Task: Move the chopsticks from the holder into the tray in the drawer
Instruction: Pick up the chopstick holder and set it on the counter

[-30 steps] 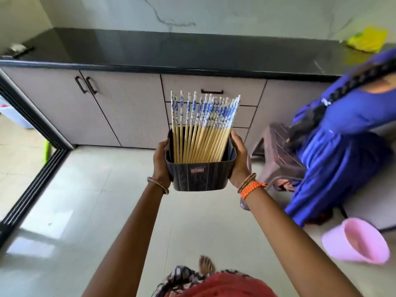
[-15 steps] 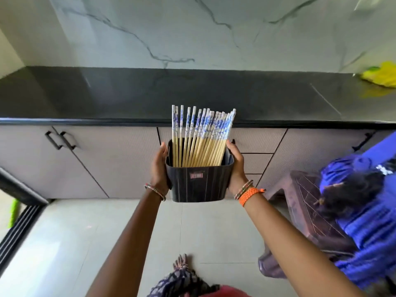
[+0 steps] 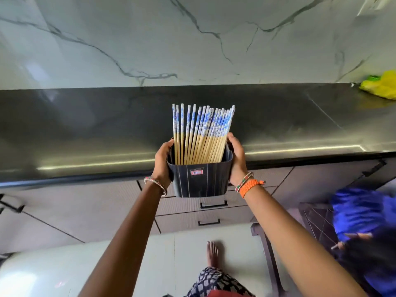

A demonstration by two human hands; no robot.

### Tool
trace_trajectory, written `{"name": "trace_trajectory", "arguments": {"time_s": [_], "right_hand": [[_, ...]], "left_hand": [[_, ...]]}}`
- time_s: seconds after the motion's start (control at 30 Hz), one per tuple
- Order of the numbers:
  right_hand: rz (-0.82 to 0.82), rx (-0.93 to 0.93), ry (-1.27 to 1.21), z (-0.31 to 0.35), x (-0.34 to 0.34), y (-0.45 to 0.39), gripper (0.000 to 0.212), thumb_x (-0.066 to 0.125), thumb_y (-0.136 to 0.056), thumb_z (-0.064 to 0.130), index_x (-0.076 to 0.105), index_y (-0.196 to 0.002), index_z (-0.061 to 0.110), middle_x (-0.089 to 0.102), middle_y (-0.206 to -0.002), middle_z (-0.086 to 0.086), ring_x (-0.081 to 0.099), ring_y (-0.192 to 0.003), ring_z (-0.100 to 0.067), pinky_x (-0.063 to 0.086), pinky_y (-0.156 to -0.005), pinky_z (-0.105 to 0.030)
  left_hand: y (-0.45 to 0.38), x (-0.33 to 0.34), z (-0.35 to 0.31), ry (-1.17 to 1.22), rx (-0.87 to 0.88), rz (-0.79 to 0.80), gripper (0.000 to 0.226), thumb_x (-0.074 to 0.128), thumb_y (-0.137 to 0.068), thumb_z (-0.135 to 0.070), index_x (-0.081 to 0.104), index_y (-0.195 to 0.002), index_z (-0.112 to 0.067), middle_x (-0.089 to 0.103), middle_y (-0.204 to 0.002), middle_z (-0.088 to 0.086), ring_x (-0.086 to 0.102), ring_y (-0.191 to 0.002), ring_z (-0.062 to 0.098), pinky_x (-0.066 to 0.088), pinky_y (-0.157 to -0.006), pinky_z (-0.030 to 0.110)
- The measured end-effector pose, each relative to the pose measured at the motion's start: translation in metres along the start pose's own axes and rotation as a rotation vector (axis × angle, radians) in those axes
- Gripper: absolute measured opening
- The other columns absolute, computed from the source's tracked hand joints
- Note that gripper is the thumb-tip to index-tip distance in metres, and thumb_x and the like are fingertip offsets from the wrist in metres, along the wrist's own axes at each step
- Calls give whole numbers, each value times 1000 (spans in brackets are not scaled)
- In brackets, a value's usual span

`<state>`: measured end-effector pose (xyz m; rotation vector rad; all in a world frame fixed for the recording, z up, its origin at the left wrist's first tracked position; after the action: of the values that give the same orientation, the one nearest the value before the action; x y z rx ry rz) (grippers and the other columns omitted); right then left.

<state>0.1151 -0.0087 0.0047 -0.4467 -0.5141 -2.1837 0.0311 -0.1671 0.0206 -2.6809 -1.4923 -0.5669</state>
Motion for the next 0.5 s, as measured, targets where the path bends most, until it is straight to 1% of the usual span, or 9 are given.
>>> {"name": "trace_trajectory", "arguments": {"time_s": [0.03,0.07,0.17,0.23,0.3,0.37,0.43,0.47,0.5], "right_hand": [[-3,12,4,5,-1,-19,55,52,-83,45,62,-118,5,64,-106,-14,58,-100,-30,40,-102,-49],[-2,6,0,11,-2,-37,53,51,-84,45,62,-118,5,66,-105,-13,60,-98,-29,43,-99,-46],[-8,-17,-31,28,-10,-96,35,50,-88,38,67,-102,10,70,-94,-9,64,-87,-24,49,-87,-38],[-27,-8,-18,35,-14,-125,43,57,-81,39,63,-108,6,64,-102,-14,61,-92,-29,47,-90,-41],[-29,18,-5,38,-20,-157,41,55,-83,40,66,-104,6,66,-101,-13,61,-92,-29,47,-89,-42],[-12,52,-19,36,-23,-186,39,44,-89,38,71,-90,10,71,-90,-9,65,-84,-26,51,-83,-39],[19,79,-37,32,-27,-208,40,41,-90,37,71,-91,10,69,-93,-11,64,-85,-27,50,-82,-40],[38,87,-31,31,-27,-218,40,40,-90,37,70,-93,9,67,-95,-12,63,-87,-27,49,-84,-41],[46,96,-39,29,-29,-227,40,40,-90,36,70,-94,9,67,-96,-12,62,-89,-28,49,-86,-42]], "left_hand": [[-20,5,-2,6,6,3,33,33,-97,-25,60,-82,-14,71,-65,-5,66,-63,8,55,-53,19],[-37,11,-4,8,15,5,34,33,-97,-26,61,-81,-14,72,-63,-6,67,-60,7,55,-54,20],[-94,27,-10,25,41,-11,32,34,-96,-24,61,-83,-14,72,-64,-6,67,-61,6,55,-62,26],[-126,34,-10,39,49,-24,25,39,-93,-25,61,-88,-15,72,-70,-6,67,-68,10,53,-72,32],[-155,38,-7,47,30,-58,23,47,-84,-31,61,-93,-15,70,-76,-5,64,-73,13,50,-76,35],[-176,40,-2,44,15,-122,44,55,-73,-37,60,-106,-8,66,-85,-3,61,-81,17,49,-79,36],[-190,40,4,38,9,-167,72,57,-65,-44,52,-125,-5,65,-93,-1,59,-88,20,48,-82,39],[-197,41,8,44,15,-176,72,56,-63,-45,53,-125,-9,65,-92,-2,59,-88,19,48,-82,39],[-205,41,12,29,31,-177,62,55,-64,-45,59,-118,-14,67,-89,-6,59,-86,17,47,-82,39]]}}
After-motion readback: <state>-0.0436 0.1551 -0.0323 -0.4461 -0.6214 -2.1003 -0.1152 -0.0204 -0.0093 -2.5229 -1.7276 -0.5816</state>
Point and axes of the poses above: each hand's wrist, its own y-axis away from the middle knuckle, its own x-axis out of the palm, z = x × y, the point moved 9 cm from there along -y, towards the middle knuckle
